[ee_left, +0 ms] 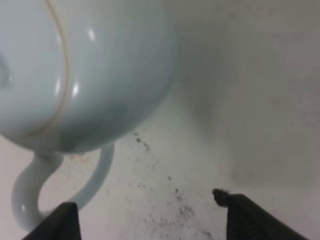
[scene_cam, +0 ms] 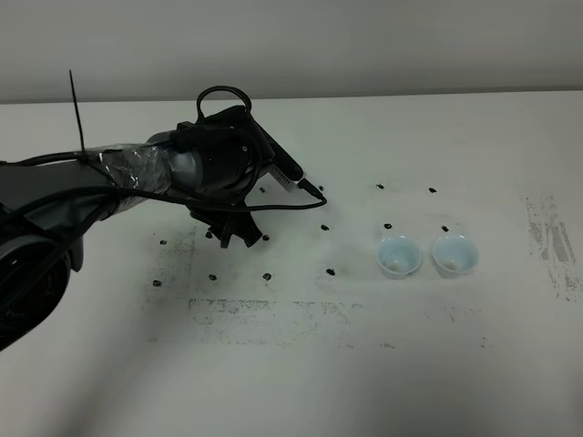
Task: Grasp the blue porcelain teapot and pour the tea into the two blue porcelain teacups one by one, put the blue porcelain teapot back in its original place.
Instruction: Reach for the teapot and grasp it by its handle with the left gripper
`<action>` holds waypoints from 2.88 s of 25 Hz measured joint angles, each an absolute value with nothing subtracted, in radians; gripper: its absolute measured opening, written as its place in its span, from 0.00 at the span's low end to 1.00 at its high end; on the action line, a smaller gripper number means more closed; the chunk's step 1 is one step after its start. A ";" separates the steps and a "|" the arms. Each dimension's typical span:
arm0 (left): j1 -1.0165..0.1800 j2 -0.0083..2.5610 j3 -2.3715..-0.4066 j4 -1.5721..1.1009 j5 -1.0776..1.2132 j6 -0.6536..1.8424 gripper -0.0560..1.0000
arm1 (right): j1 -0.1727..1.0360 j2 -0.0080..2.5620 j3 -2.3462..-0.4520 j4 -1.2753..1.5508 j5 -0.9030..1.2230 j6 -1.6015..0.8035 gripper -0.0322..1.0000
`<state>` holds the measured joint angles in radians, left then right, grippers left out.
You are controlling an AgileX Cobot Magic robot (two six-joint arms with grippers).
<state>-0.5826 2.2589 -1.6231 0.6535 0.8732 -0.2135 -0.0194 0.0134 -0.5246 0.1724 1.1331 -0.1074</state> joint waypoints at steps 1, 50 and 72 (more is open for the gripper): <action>-0.583 2.259 -1.618 0.654 0.874 -0.215 0.61 | -0.019 0.013 -0.525 0.172 1.133 -0.107 0.32; -0.285 2.144 -1.653 0.033 0.935 0.598 0.55 | -0.019 0.013 -0.525 0.176 1.133 -0.107 0.32; -0.287 2.241 -1.786 0.034 0.886 0.441 0.52 | -0.019 0.013 -0.525 0.176 1.133 -0.107 0.32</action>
